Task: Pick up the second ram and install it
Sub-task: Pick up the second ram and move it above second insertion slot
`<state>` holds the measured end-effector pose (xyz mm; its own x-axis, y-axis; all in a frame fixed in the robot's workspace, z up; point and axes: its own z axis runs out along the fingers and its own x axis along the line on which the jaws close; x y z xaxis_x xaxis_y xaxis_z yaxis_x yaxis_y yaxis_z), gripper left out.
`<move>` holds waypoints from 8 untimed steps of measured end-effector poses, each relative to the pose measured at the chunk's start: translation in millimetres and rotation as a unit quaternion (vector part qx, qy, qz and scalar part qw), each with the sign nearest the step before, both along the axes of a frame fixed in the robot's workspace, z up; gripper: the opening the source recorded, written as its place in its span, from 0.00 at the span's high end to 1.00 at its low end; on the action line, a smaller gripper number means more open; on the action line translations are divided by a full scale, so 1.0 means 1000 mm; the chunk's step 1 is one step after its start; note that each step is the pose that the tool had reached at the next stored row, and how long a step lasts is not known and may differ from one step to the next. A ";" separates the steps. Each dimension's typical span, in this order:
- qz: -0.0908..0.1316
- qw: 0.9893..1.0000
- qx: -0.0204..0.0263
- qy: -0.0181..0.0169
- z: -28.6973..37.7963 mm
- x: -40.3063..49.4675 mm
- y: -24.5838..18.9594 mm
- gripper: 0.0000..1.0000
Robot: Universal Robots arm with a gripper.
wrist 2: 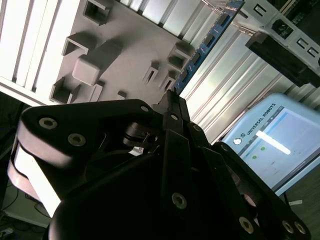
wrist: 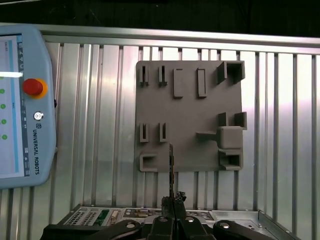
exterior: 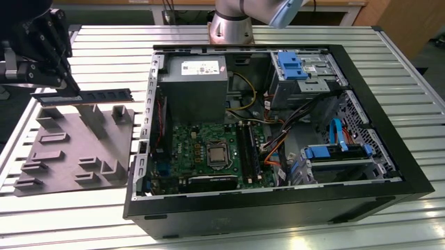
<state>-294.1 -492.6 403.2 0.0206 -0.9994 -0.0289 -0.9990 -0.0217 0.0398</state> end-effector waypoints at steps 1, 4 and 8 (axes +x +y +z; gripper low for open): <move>0.000 1.000 0.000 0.000 0.0000 0.0010 0.0000 0.88; 0.000 1.000 0.000 0.000 0.0000 0.0043 0.0000 0.88; 0.000 1.000 0.000 0.000 0.0000 0.0088 0.0000 0.88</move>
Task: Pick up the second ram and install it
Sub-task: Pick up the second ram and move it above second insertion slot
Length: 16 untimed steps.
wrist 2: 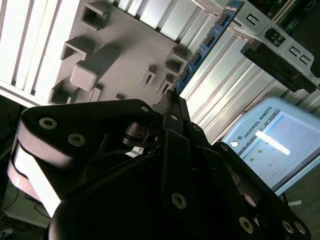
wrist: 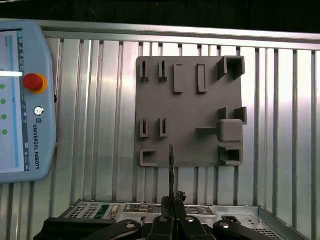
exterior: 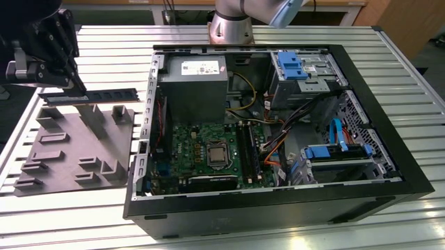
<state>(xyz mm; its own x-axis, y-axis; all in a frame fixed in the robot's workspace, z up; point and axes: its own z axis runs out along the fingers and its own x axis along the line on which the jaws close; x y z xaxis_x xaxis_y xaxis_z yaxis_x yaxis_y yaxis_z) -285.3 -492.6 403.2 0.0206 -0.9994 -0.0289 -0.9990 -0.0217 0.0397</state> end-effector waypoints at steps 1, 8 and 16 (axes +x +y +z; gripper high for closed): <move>0.000 1.000 0.000 0.000 0.0000 0.0012 0.0000 0.88; 0.000 1.000 0.000 0.000 0.0000 0.0095 0.0000 0.88; 0.000 1.000 0.000 0.000 0.0000 0.0189 0.0000 0.88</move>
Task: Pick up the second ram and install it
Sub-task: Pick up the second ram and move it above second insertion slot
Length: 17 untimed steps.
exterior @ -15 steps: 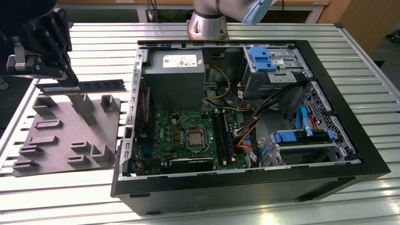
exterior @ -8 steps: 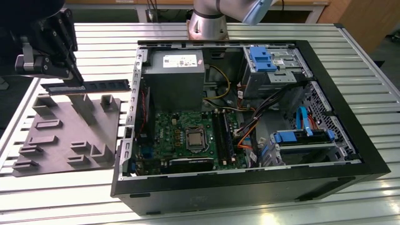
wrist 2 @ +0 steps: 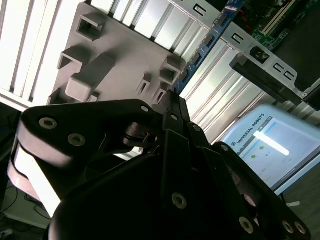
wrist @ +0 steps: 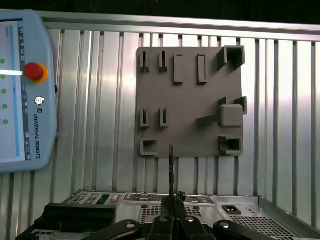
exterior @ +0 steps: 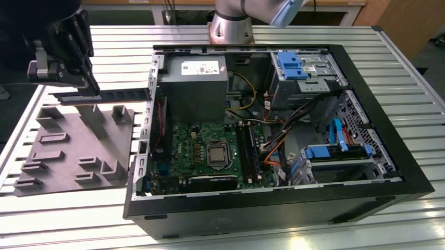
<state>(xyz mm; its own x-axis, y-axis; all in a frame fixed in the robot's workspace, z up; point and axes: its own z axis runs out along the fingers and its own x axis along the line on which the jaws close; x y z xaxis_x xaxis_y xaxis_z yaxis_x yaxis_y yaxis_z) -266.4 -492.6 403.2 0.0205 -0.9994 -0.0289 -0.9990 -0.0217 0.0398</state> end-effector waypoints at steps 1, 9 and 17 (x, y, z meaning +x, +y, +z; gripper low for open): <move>0.000 1.000 0.000 0.000 0.0000 0.0012 0.0000 0.88; 0.000 1.000 0.000 0.000 0.0000 0.0102 0.0000 0.88; 0.000 1.000 0.000 0.000 0.0000 0.0197 0.0000 0.88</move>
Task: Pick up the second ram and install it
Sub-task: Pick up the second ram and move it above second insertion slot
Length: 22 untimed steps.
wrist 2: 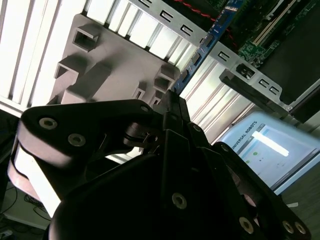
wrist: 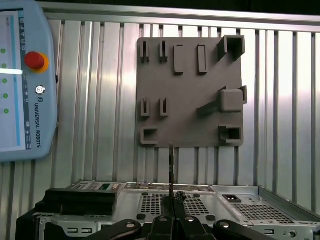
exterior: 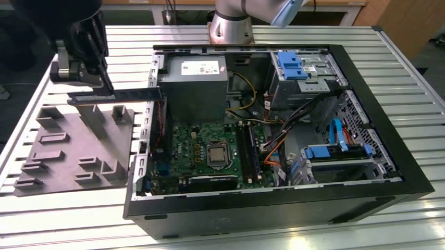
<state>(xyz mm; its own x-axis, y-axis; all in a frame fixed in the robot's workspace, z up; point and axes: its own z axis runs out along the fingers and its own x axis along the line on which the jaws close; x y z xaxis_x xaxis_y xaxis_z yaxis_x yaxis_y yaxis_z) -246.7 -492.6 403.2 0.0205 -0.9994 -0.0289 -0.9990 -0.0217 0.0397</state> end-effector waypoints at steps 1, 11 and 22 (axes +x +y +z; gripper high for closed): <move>0.000 1.000 0.000 0.000 0.0000 0.0013 0.0000 0.88; 0.000 1.000 0.000 0.000 0.0000 0.0133 0.0000 0.88; 0.000 1.000 0.000 0.000 0.0000 0.0262 0.0000 0.88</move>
